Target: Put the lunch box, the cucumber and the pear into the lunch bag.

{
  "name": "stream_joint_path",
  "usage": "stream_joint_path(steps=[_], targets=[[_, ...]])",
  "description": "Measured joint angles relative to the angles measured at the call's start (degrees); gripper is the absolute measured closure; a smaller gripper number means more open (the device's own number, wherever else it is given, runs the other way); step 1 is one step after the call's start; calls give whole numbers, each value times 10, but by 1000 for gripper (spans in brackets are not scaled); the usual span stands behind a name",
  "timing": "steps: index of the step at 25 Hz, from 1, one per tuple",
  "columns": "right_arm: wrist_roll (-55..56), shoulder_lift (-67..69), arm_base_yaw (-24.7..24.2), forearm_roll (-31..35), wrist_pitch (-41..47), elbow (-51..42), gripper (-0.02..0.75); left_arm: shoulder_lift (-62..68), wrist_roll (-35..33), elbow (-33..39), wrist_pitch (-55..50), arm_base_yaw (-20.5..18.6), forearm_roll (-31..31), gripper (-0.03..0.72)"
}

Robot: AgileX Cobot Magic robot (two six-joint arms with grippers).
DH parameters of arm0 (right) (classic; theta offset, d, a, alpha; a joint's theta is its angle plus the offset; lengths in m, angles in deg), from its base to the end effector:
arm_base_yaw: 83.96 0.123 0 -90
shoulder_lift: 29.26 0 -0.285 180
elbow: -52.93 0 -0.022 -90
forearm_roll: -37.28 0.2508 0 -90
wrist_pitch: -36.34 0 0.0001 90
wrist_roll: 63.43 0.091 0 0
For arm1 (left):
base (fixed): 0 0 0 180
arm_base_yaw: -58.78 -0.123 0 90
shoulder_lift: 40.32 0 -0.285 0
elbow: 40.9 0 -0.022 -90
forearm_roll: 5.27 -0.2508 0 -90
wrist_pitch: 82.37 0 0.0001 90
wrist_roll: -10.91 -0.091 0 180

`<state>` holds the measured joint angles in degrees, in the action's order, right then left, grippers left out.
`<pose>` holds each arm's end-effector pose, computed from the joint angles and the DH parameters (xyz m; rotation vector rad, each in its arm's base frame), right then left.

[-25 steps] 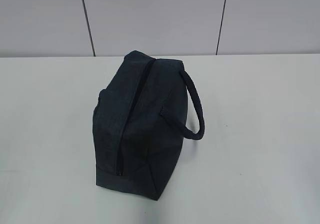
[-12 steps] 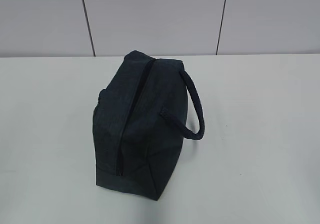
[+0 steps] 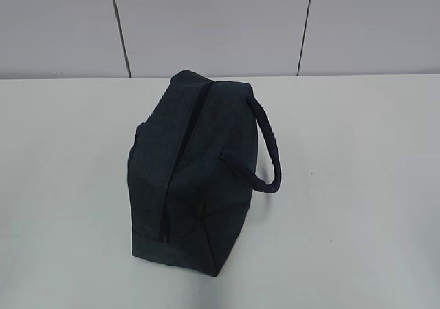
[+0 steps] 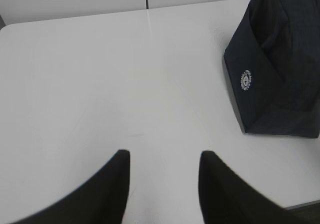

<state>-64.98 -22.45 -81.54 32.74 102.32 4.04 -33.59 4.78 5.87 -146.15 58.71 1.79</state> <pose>-0.0107 -0.0070 0.2686 -0.0649 2.1212 -0.0869 -0.0140 -0.0101 0.2820 0.1211 2.0381 -0.0794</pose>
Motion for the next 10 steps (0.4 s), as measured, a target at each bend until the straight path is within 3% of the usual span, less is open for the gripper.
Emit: stream_joint_path(steps=[10], targets=[[0,0,0,0,0,0,282,0,0,0,0,0,0,412]])
